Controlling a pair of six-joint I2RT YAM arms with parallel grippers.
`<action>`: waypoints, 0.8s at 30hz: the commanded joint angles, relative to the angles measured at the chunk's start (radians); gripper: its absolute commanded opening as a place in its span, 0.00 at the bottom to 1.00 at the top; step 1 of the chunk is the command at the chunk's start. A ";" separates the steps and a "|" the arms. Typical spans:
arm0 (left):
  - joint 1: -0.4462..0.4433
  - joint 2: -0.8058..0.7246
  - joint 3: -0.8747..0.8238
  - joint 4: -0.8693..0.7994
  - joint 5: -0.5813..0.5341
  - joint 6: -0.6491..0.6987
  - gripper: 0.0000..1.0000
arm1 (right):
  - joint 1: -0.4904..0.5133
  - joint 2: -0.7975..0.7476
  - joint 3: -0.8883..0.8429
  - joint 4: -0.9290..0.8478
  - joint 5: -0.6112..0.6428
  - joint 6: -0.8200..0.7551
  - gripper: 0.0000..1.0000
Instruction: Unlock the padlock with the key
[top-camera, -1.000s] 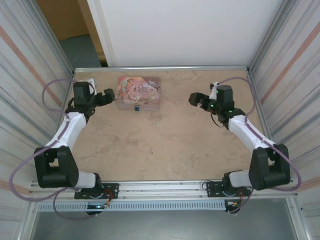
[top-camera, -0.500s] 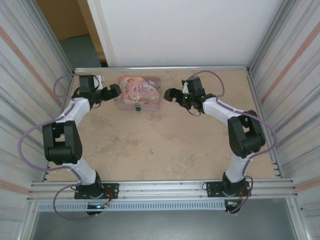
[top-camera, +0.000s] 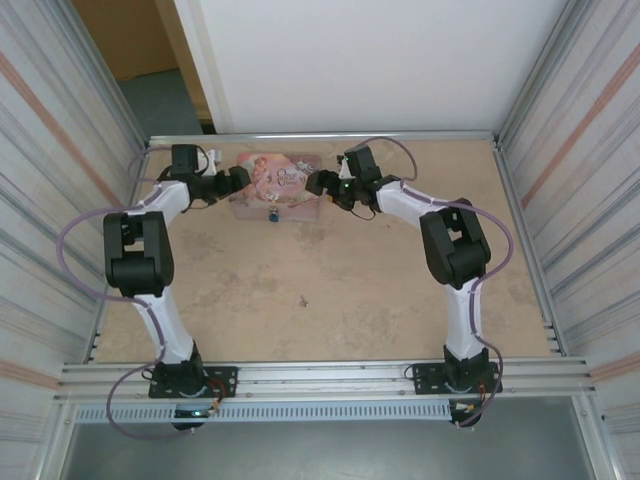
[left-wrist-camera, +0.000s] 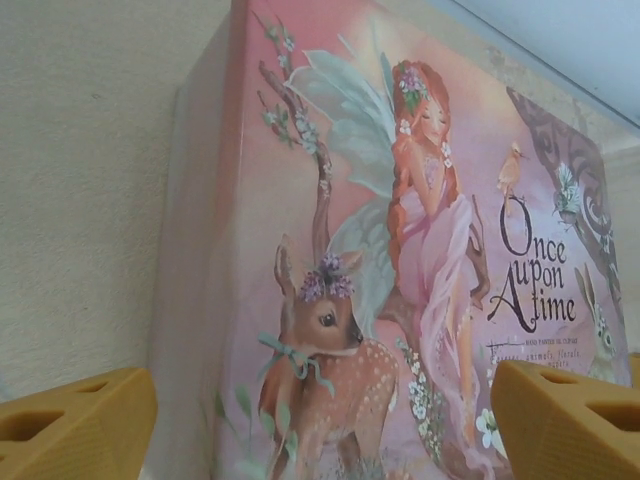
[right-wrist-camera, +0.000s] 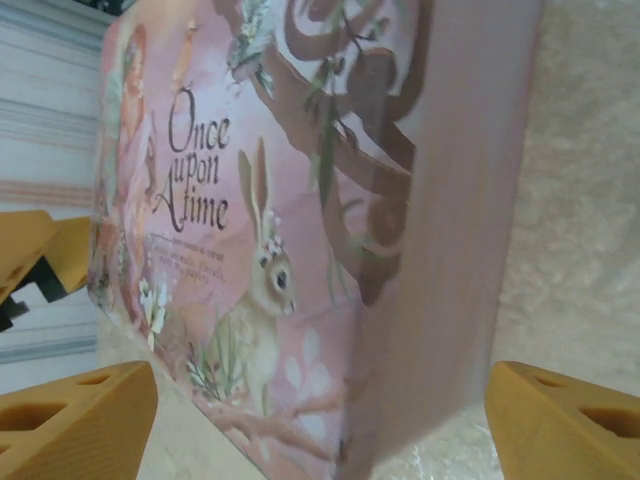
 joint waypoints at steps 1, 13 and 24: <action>-0.034 0.021 0.067 -0.068 0.043 0.040 0.87 | 0.016 0.035 0.053 -0.010 -0.046 0.030 0.82; -0.172 -0.040 0.035 -0.100 0.034 0.068 0.86 | 0.020 -0.086 -0.073 -0.031 -0.058 -0.029 0.76; -0.361 -0.126 -0.078 -0.074 -0.014 0.040 0.87 | 0.020 -0.347 -0.370 -0.043 -0.004 -0.049 0.76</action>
